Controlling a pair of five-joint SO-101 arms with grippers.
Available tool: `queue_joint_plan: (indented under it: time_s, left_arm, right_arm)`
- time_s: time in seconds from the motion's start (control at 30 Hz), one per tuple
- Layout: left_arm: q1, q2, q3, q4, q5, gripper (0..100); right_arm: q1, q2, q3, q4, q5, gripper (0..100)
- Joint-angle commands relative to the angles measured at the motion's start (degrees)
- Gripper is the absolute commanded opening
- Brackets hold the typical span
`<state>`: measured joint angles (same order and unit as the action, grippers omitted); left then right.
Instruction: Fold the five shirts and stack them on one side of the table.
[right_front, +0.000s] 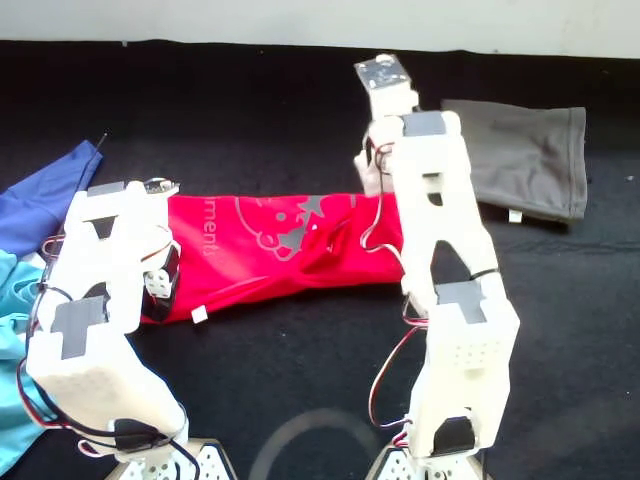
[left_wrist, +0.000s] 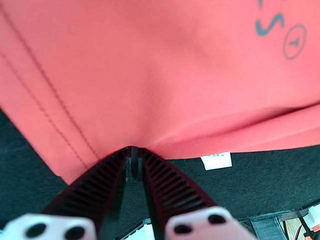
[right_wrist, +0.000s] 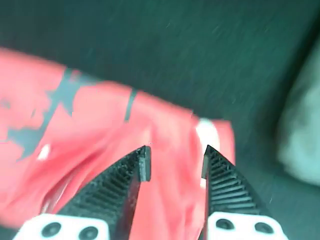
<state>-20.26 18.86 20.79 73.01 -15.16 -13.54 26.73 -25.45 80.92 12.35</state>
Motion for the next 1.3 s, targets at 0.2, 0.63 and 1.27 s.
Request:
queue_joint_plan:
  time_s: [0.2, 0.63, 1.27]
  left_arm:
    - [-1.1, 1.19, -0.04, -1.41, -0.35, 1]
    - [-1.01, 1.27, -0.04, -1.41, -0.35, 1]
    - [-1.19, 1.19, -0.04, -1.32, -0.35, 1]
  right_arm:
    - [-12.18, -4.7, 4.88, 10.15, 2.55, 0.5]
    - [-13.14, -4.62, 10.51, 0.13, 2.29, 0.5]
    - [-12.97, -6.11, -2.95, 6.11, 2.99, 0.5]
